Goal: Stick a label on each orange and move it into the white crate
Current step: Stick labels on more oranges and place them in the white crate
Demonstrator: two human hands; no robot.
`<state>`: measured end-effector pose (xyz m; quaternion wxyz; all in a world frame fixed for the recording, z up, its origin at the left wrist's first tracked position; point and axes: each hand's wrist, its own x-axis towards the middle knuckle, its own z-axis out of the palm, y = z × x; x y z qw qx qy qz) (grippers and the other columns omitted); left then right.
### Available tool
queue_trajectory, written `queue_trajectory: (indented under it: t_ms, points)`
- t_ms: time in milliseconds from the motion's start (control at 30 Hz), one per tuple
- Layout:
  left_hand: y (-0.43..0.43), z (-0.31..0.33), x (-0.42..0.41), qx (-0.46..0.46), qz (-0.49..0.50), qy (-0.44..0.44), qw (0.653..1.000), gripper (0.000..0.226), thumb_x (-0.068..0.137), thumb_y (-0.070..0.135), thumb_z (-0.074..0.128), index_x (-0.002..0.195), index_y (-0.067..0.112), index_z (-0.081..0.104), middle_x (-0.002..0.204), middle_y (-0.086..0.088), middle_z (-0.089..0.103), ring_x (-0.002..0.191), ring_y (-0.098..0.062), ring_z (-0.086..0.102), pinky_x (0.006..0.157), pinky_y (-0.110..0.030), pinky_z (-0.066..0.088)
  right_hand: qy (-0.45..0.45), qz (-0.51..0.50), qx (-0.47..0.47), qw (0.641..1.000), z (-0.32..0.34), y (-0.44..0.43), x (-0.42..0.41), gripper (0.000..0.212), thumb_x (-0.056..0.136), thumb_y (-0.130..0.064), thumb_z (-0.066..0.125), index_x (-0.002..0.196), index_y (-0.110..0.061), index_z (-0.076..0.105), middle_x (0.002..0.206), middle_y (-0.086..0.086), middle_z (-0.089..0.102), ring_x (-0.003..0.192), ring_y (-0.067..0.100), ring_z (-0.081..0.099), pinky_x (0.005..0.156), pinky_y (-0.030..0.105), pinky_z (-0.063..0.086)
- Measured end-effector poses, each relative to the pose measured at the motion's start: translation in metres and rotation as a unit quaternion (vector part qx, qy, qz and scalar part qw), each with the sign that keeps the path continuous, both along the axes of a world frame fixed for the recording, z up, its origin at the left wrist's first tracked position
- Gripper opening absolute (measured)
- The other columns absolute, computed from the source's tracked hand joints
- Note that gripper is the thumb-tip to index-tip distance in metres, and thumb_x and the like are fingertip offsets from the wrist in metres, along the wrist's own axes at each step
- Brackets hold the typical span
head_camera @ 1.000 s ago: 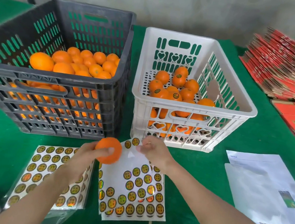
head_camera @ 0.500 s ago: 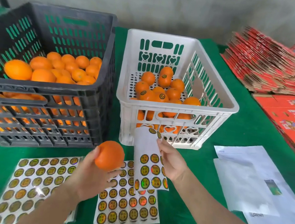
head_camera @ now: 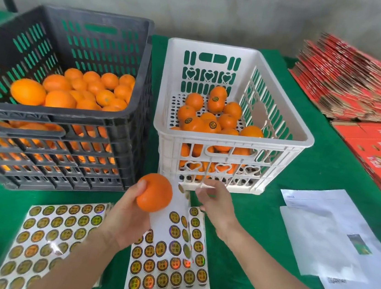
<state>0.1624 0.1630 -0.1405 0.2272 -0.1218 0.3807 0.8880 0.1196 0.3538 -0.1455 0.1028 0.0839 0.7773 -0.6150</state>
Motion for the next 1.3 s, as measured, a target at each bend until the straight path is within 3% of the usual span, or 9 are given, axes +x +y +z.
queue_trajectory:
  t_ms: [100, 167, 333, 500, 667, 800, 1000, 1167, 1300]
  points:
    - [0.000, 0.000, 0.000, -0.034, 0.005, 0.013, 0.999, 0.114, 0.033, 0.057, 0.090, 0.130, 0.012, 0.051, 0.121, -0.019, 0.064, 0.106, -0.033, 0.064, 0.084, -0.042, 0.052, 0.222, 0.100, 0.133, 0.961, 0.014, -0.003, 0.025, 0.013, 0.085, -0.013, 0.067, 0.089, -0.026, 0.065, 0.087, -0.013, 0.057, 0.078, 0.001, 0.052, 0.070, 0.009, 0.039]
    - [-0.001, 0.001, 0.001, -0.045, 0.000, 0.023, 0.999, 0.115, 0.034, 0.060, 0.089, 0.131, 0.012, 0.050, 0.120, -0.018, 0.064, 0.106, -0.031, 0.065, 0.083, -0.041, 0.052, 0.240, 0.178, 0.159, 0.941, 0.015, -0.009, 0.040, 0.013, 0.084, -0.016, 0.067, 0.096, -0.019, 0.071, 0.084, -0.017, 0.053, 0.075, -0.003, 0.048, 0.073, 0.010, 0.038]
    - [0.002, 0.001, 0.005, -0.037, 0.013, 0.008, 0.999, 0.115, 0.034, 0.056, 0.090, 0.132, 0.011, 0.049, 0.121, -0.018, 0.064, 0.104, -0.030, 0.066, 0.075, -0.036, 0.057, 0.289, 0.138, 0.255, 0.913, 0.009, -0.013, 0.049, 0.028, 0.085, -0.020, 0.067, 0.111, -0.012, 0.068, 0.103, -0.002, 0.062, 0.099, 0.010, 0.053, 0.090, 0.014, 0.037]
    - [0.003, 0.002, 0.006, 0.001, 0.024, -0.017, 1.000, 0.107, 0.035, 0.053, 0.092, 0.125, 0.009, 0.055, 0.120, -0.019, 0.064, 0.102, -0.031, 0.067, 0.075, -0.037, 0.058, 0.362, 0.113, 0.275, 0.884, 0.010, -0.016, 0.052, 0.022, 0.072, -0.008, 0.076, 0.093, -0.005, 0.073, 0.085, 0.007, 0.067, 0.079, 0.024, 0.064, 0.074, 0.028, 0.053]
    - [0.002, -0.002, 0.007, 0.025, 0.031, -0.023, 0.999, 0.092, 0.035, 0.050, 0.093, 0.112, 0.008, 0.066, 0.114, -0.020, 0.067, 0.095, -0.029, 0.069, 0.068, -0.034, 0.058, 0.416, 0.098, 0.254, 0.868, 0.008, -0.018, 0.053, 0.011, 0.069, 0.000, 0.074, 0.078, -0.004, 0.073, 0.076, 0.006, 0.066, 0.068, 0.022, 0.062, 0.062, 0.028, 0.050]
    - [0.001, -0.004, 0.009, 0.022, 0.028, -0.027, 0.999, 0.084, 0.035, 0.049, 0.093, 0.104, 0.007, 0.072, 0.113, -0.020, 0.067, 0.094, -0.030, 0.070, 0.067, -0.034, 0.058, 0.413, 0.106, 0.229, 0.875, 0.005, -0.018, 0.054, 0.010, 0.069, 0.005, 0.074, 0.072, -0.003, 0.070, 0.074, 0.007, 0.065, 0.066, 0.023, 0.061, 0.064, 0.025, 0.046]
    - [0.001, 0.000, 0.010, -0.012, 0.022, -0.033, 0.999, 0.107, 0.033, 0.052, 0.092, 0.124, 0.008, 0.057, 0.117, -0.020, 0.066, 0.097, -0.030, 0.069, 0.071, -0.035, 0.058, 0.342, 0.130, 0.122, 0.922, 0.008, -0.016, 0.055, 0.015, 0.077, 0.007, 0.066, 0.071, -0.007, 0.064, 0.078, -0.003, 0.060, 0.073, 0.006, 0.055, 0.068, 0.020, 0.046]
    - [-0.007, 0.000, 0.010, -0.054, 0.004, -0.030, 0.998, 0.116, 0.026, 0.053, 0.092, 0.127, 0.015, 0.051, 0.113, -0.019, 0.068, 0.098, -0.034, 0.068, 0.072, -0.043, 0.058, 0.140, 0.045, -0.006, 0.989, 0.015, -0.005, 0.033, 0.036, 0.086, -0.013, 0.065, 0.106, -0.039, 0.052, 0.118, -0.021, 0.051, 0.110, -0.007, 0.047, 0.096, 0.023, 0.040]
    - [-0.010, -0.002, 0.011, -0.084, -0.037, -0.026, 0.995, 0.117, 0.023, 0.054, 0.092, 0.126, 0.014, 0.052, 0.114, -0.017, 0.067, 0.100, -0.033, 0.067, 0.074, -0.043, 0.058, -0.007, 0.020, -0.124, 0.992, 0.013, 0.003, 0.017, 0.086, 0.080, 0.006, 0.065, 0.123, -0.059, 0.031, 0.118, -0.003, 0.050, 0.086, 0.011, 0.062, 0.065, 0.022, 0.051]
